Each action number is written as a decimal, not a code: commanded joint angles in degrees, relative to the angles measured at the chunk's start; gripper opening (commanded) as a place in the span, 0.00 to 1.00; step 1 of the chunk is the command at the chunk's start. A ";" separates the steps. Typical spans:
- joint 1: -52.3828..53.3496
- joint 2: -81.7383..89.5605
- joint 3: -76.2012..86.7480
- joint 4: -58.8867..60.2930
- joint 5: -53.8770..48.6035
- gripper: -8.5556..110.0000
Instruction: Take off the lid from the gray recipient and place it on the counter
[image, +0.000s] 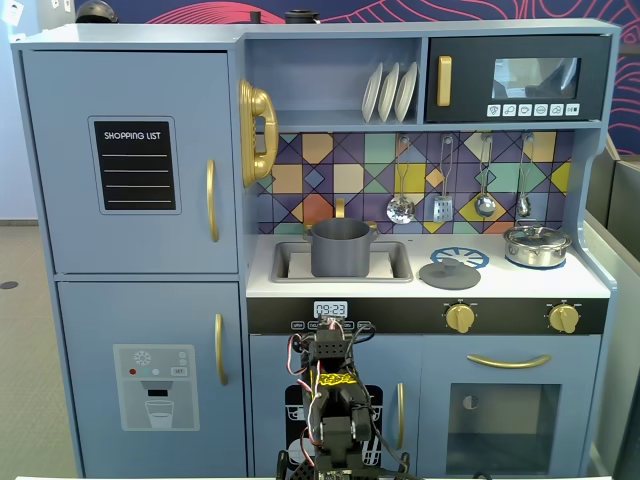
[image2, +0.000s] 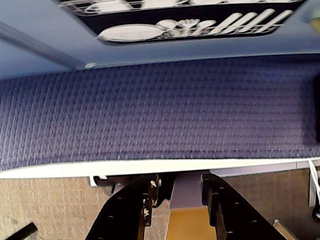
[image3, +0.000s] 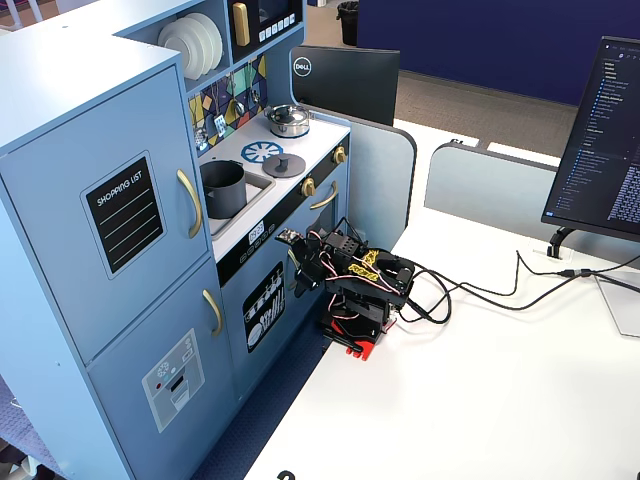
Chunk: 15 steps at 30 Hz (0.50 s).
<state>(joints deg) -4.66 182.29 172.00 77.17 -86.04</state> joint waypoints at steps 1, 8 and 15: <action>1.23 -0.26 0.00 10.37 -0.70 0.09; 2.46 -0.18 0.00 10.46 -0.62 0.09; 2.46 -0.18 0.00 10.46 -0.62 0.09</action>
<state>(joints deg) -2.81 182.29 172.00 77.17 -86.48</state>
